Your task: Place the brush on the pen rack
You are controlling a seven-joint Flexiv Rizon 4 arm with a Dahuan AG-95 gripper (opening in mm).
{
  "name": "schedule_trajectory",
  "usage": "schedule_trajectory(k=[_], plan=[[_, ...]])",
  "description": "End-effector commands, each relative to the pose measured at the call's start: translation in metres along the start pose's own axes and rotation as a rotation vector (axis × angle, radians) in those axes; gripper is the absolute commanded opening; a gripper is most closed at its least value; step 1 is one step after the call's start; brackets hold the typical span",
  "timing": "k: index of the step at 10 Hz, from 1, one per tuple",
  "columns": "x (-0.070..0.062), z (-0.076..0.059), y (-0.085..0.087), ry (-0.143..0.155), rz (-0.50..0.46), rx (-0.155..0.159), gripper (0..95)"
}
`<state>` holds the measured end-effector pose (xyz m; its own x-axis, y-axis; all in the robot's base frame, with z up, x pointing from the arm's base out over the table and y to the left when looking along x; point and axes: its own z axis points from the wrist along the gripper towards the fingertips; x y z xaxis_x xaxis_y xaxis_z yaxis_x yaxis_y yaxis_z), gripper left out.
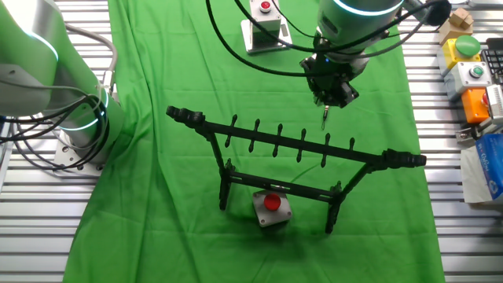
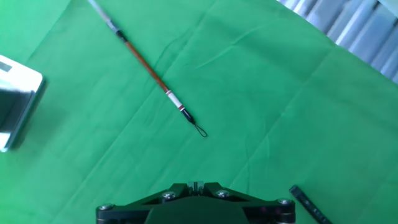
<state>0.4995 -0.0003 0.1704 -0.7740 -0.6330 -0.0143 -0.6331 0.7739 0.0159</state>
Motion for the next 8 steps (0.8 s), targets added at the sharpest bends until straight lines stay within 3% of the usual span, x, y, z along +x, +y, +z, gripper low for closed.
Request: schedule_trajectory(k=[1,4,6,8], plan=[[-0.001,0.0,0.0,0.002,-0.008,-0.002,0.0],[-0.013,0.007,0.006,-0.004,0.0,-0.012,0.0],[-0.046,0.023,0.023,-0.018,0.033,0.001,0.0],[-0.072,0.029,0.033,-0.026,0.041,0.013,0.0]])
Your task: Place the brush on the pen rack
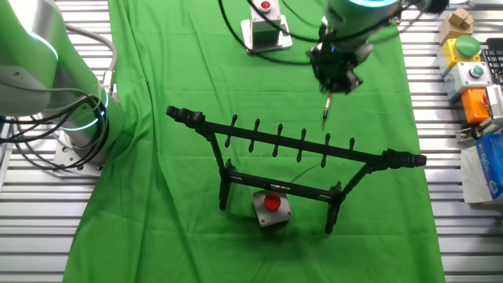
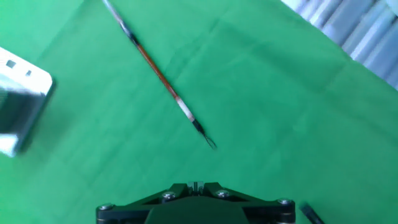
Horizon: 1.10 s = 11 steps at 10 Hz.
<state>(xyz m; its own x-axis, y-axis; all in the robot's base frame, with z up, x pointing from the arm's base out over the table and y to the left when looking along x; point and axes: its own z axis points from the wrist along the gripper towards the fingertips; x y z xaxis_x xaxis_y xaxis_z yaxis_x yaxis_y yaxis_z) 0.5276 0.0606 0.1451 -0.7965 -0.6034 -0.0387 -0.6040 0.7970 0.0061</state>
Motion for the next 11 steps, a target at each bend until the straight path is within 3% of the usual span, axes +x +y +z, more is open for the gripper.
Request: schedule_trajectory(k=[1,5,9,11], plan=[[-0.021,0.005,0.01,0.004,0.007,0.011,0.0],[-0.044,0.015,0.028,0.003,-0.026,0.021,0.0],[-0.044,0.017,0.032,0.0,-0.059,0.021,0.0],[-0.043,0.018,0.032,-0.017,-0.057,0.018,0.0]])
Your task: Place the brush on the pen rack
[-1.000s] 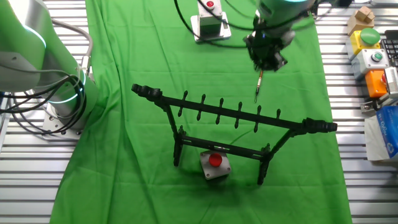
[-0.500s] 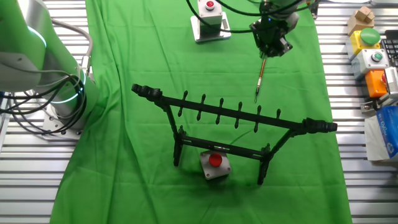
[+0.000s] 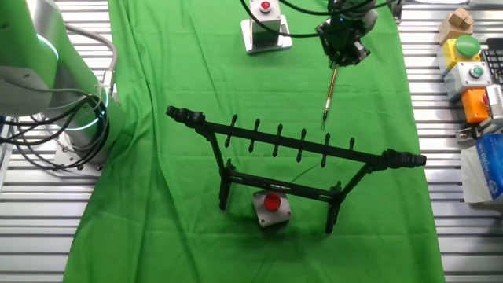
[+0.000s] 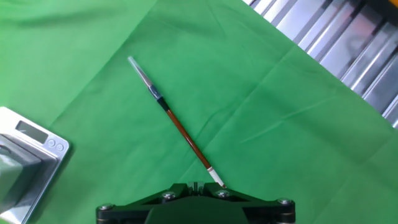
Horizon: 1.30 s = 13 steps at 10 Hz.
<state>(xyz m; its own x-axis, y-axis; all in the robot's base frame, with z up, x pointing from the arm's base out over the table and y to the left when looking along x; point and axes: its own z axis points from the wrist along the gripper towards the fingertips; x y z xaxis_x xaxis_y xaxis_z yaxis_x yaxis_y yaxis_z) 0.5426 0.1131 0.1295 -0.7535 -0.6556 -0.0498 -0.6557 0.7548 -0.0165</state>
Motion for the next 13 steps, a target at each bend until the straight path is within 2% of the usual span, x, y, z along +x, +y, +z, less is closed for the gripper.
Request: schedule_trajectory(k=[1,2,6,10,12,13], plan=[[0.0,0.0,-0.001,-0.012,0.002,-0.009,0.0],[0.0,0.0,-0.001,-0.012,-0.003,-0.013,0.0],[0.0,0.0,-0.001,0.019,0.003,-0.022,0.0],[0.0,0.0,-0.001,0.033,-0.083,-0.03,0.0],[-0.004,0.003,0.002,0.012,-0.179,-0.035,38.0],[-0.014,0.01,0.008,0.007,-0.202,-0.039,38.0]])
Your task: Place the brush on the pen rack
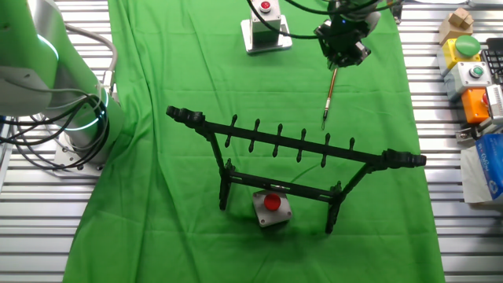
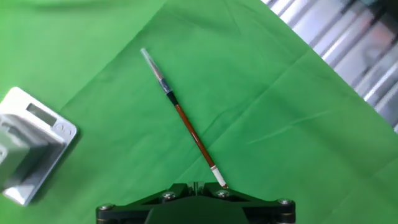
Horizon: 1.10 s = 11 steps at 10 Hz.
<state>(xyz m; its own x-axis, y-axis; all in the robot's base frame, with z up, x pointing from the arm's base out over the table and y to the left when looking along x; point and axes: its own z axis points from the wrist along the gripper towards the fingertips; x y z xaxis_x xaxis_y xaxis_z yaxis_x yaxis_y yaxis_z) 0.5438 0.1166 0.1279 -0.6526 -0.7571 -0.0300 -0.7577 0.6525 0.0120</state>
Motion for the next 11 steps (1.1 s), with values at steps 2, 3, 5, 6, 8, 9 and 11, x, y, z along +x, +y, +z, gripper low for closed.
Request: schedule_trajectory(k=[2,3,5,6,8,9,11], plan=[[-0.027,0.018,0.011,-0.011,-0.095,0.004,57.0],[-0.034,0.023,0.015,-0.01,-0.114,0.013,57.0],[-0.041,0.028,0.019,-0.007,-0.154,0.02,57.0],[-0.045,0.033,0.02,-0.011,-0.176,0.022,57.0],[-0.049,0.042,0.02,-0.011,-0.192,0.026,57.0],[-0.049,0.048,0.018,-0.011,-0.206,0.026,38.0],[-0.05,0.061,0.014,-0.014,-0.244,0.026,38.0]])
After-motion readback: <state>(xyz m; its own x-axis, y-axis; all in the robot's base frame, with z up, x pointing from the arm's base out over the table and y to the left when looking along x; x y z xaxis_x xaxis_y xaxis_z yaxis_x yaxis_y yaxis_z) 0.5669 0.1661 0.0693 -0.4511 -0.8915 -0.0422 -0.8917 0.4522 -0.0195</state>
